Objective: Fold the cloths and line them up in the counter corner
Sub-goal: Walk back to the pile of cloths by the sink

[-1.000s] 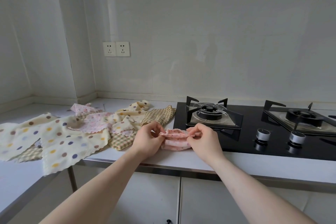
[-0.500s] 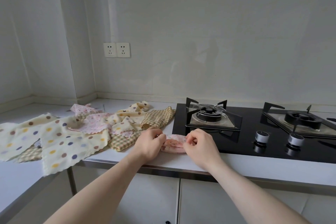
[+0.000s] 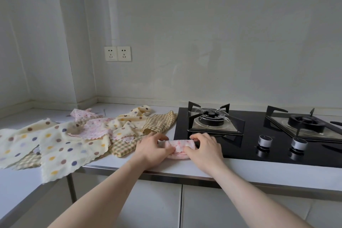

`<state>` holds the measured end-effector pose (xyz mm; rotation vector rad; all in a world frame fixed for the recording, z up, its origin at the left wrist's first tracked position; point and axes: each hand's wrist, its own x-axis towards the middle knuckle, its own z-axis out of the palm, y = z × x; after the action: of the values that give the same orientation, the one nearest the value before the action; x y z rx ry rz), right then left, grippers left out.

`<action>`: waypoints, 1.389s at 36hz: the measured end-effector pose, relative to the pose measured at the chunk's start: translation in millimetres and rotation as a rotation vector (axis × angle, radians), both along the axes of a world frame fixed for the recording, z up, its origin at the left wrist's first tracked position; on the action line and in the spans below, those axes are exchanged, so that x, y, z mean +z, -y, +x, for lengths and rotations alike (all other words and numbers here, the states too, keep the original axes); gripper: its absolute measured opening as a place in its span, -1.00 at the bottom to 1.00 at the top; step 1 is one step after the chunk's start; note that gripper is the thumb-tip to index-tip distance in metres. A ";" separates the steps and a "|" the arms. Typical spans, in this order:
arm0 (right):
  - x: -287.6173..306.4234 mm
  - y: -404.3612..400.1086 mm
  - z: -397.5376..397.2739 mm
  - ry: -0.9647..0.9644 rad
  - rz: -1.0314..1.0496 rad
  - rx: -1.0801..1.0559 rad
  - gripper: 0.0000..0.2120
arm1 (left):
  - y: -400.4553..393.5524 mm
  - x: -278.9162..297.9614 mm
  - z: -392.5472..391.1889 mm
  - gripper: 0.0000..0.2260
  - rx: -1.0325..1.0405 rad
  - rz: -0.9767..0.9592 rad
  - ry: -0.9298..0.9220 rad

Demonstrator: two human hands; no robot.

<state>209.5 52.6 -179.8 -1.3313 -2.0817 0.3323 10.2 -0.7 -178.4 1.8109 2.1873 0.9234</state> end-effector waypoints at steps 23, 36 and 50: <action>3.7 0.4 7.1 -0.430 -0.136 0.182 -0.93 | 10.1 6.9 -3.0 -0.49 0.026 0.087 0.234; 1.0 -4.5 7.5 -0.489 -0.194 0.214 -0.96 | 5.4 12.4 5.4 -0.85 0.004 0.059 0.264; 164.6 -10.3 77.6 -0.317 -0.638 0.052 -0.89 | -4.6 158.8 65.9 -0.86 0.055 -0.337 0.534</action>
<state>287.0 62.9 -15.2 -1.4460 -1.8025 1.2252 76.1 3.9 -19.6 1.1893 1.9124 0.8590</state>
